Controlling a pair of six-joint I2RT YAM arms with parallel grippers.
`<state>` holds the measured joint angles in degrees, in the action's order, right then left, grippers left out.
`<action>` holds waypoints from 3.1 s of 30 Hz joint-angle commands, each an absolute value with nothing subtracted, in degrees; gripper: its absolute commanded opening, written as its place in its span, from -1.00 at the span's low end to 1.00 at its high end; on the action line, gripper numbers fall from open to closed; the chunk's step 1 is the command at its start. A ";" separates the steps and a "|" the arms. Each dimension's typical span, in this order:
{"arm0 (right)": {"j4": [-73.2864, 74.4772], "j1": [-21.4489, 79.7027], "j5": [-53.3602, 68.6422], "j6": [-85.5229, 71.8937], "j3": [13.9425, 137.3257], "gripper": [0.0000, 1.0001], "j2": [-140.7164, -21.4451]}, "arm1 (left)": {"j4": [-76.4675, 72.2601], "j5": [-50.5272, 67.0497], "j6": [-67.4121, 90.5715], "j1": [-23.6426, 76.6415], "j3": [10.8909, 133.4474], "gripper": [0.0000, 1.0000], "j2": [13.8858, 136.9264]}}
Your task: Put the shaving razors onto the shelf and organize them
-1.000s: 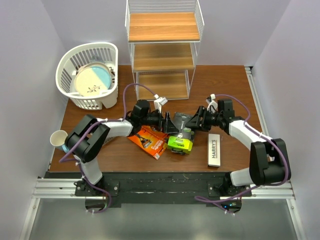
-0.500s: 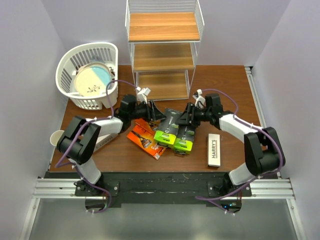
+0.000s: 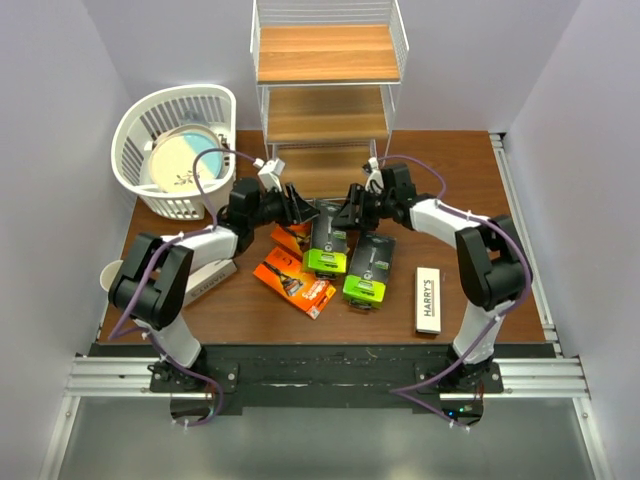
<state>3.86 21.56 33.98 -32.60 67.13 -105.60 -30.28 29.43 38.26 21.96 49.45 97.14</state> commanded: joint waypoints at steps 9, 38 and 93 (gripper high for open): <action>5.61 25.58 32.44 -27.26 76.91 0.42 -107.41 | -22.95 28.05 30.94 20.74 54.41 0.37 96.78; 2.20 28.04 26.81 -23.98 58.89 0.54 -92.54 | -27.86 31.11 48.42 15.99 19.95 0.22 71.36; -9.84 32.60 24.87 -27.34 74.09 0.57 -113.02 | -40.35 24.89 43.33 18.54 32.34 -1.00 95.79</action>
<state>-7.40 29.87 25.02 -30.50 70.43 -111.98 -41.01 30.61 46.30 19.44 29.52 94.00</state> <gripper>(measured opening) 0.791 0.020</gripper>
